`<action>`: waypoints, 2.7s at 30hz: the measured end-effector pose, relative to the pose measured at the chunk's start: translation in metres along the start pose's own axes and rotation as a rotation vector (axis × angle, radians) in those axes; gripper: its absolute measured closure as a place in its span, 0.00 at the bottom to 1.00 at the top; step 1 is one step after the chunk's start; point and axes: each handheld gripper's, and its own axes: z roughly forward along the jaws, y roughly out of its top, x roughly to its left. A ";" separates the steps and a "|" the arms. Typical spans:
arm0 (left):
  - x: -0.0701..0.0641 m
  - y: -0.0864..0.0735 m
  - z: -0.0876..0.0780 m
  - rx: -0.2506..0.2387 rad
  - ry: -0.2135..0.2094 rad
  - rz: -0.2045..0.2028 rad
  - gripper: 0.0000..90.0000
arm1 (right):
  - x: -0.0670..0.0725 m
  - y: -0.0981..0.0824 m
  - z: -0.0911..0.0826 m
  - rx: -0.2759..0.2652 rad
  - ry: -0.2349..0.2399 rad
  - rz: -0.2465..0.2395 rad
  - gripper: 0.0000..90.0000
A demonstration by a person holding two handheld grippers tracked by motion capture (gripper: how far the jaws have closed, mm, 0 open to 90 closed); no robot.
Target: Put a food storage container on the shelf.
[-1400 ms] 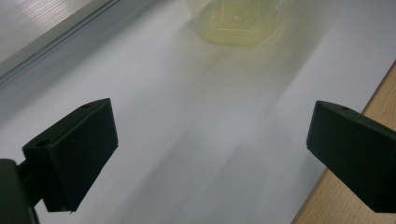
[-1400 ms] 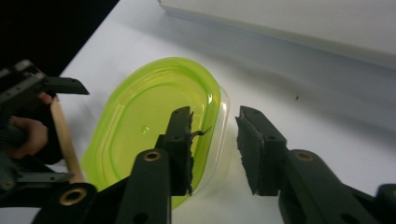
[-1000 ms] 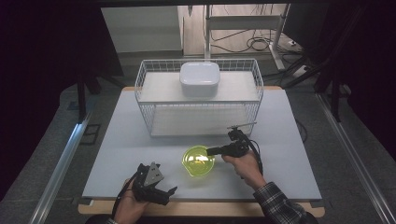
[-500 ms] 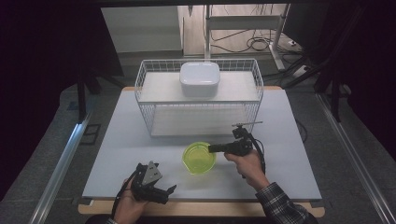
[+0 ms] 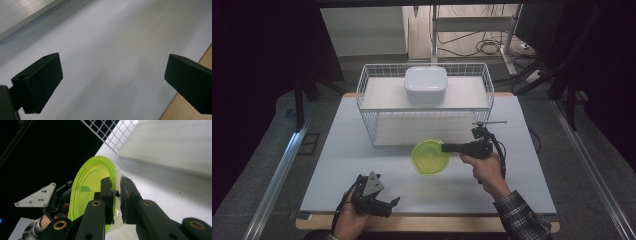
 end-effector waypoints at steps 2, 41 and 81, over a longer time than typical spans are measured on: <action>0.001 0.000 0.000 0.005 -0.002 -0.004 0.01 | 0.002 0.004 -0.004 -0.010 0.000 -0.005 0.91; 0.001 -0.001 0.002 0.015 0.002 0.002 0.01 | 0.063 0.094 -0.042 -0.148 0.023 -0.070 0.91; 0.000 -0.001 0.003 0.032 -0.010 0.011 0.01 | 0.076 0.188 -0.022 -0.360 -0.143 0.016 0.90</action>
